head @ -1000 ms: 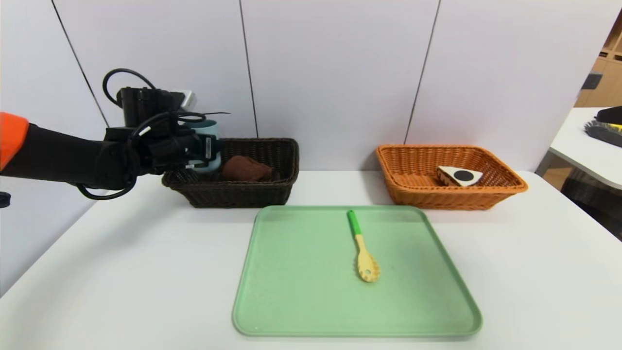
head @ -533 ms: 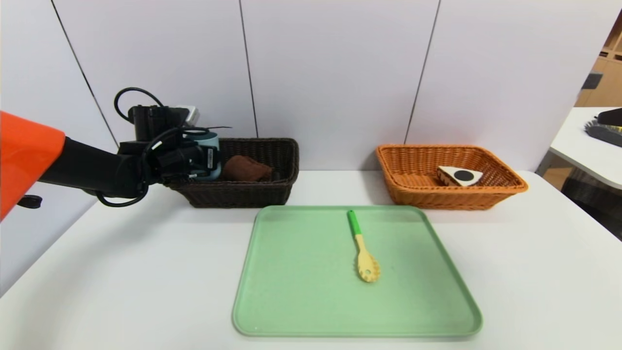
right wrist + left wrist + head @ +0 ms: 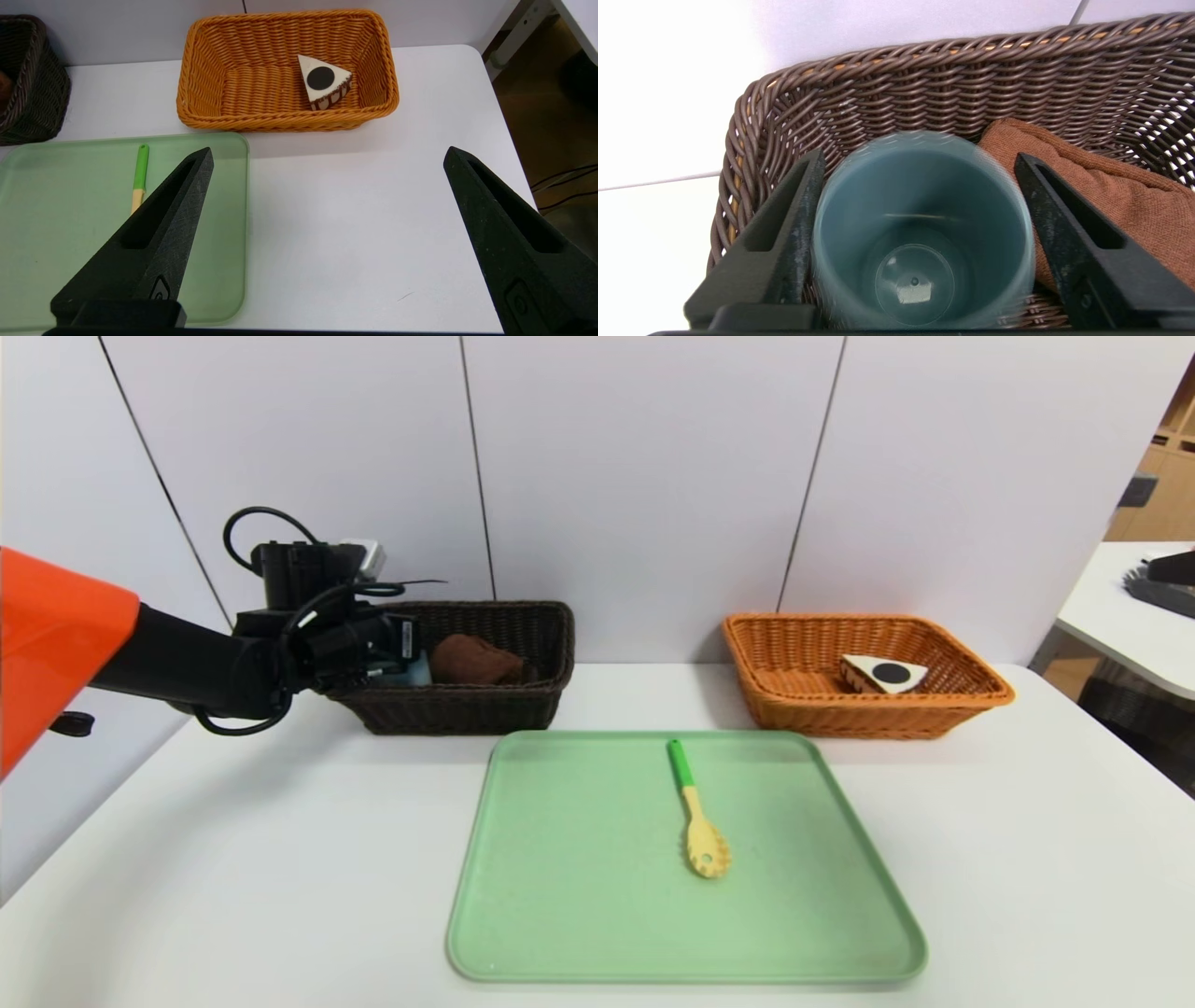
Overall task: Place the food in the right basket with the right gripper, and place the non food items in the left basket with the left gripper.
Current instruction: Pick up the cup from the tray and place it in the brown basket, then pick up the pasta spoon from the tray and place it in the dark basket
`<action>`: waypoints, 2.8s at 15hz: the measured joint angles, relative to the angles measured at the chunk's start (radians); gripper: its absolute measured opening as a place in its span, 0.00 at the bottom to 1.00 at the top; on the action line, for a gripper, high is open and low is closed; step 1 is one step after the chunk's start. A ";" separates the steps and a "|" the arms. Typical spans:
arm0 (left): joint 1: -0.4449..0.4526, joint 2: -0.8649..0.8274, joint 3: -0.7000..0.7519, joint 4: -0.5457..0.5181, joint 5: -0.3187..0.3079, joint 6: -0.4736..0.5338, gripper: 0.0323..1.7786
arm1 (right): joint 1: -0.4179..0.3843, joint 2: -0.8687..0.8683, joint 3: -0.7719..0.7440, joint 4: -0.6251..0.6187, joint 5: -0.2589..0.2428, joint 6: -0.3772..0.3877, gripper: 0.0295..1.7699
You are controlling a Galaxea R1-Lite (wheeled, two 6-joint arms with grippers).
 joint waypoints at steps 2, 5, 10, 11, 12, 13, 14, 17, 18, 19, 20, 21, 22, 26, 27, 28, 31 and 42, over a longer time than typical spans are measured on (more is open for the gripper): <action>0.000 -0.003 -0.001 0.000 0.001 0.002 0.85 | 0.000 0.000 0.001 -0.001 0.000 0.000 0.96; -0.008 -0.043 -0.011 0.015 0.009 0.014 0.88 | 0.000 -0.001 0.001 0.000 0.000 0.000 0.96; -0.127 -0.243 -0.169 0.288 0.022 0.028 0.92 | 0.000 -0.006 0.018 -0.002 0.000 0.002 0.96; -0.188 -0.288 -0.210 0.394 0.024 0.023 0.92 | 0.000 -0.007 0.022 -0.001 0.001 0.003 0.96; -0.249 -0.323 -0.249 0.500 0.026 0.013 0.93 | 0.000 -0.010 0.026 -0.001 0.001 0.002 0.96; -0.315 -0.351 -0.288 0.608 0.037 -0.009 0.93 | 0.000 -0.013 0.029 -0.001 0.001 0.002 0.96; -0.385 -0.371 -0.324 0.710 0.060 -0.041 0.93 | 0.000 -0.016 0.030 -0.001 0.000 0.002 0.96; -0.583 -0.366 -0.441 0.940 0.226 -0.186 0.94 | 0.000 -0.029 0.034 0.002 0.000 0.002 0.96; -0.629 -0.340 -0.483 0.992 0.300 -0.234 0.94 | 0.000 -0.035 0.038 0.003 0.000 0.002 0.96; -0.665 -0.312 -0.520 1.033 0.351 -0.270 0.94 | 0.000 -0.040 0.044 0.002 0.000 0.002 0.96; -0.696 -0.281 -0.555 1.068 0.382 -0.301 0.94 | 0.000 -0.045 0.050 0.002 0.000 0.002 0.96; -0.723 -0.246 -0.587 1.098 0.404 -0.333 0.94 | 0.000 -0.050 0.056 0.001 0.000 0.003 0.96; -0.744 -0.214 -0.603 1.115 0.423 -0.360 0.94 | 0.000 -0.056 0.063 0.001 0.000 0.003 0.96; -0.799 -0.099 -0.626 1.116 0.485 -0.455 0.95 | 0.000 -0.076 0.105 -0.001 0.001 0.004 0.96; -0.814 -0.075 -0.627 1.116 0.503 -0.485 0.95 | 0.000 -0.080 0.114 -0.001 0.000 0.004 0.96; -0.825 -0.054 -0.627 1.116 0.520 -0.511 0.95 | 0.000 -0.085 0.119 -0.001 0.000 0.004 0.96; -0.852 -0.003 -0.630 1.106 0.580 -0.540 0.95 | -0.005 -0.100 0.139 -0.001 0.000 0.004 0.96; -0.891 0.134 -0.636 1.008 0.609 -0.605 0.95 | -0.009 -0.173 0.239 -0.001 -0.011 0.005 0.96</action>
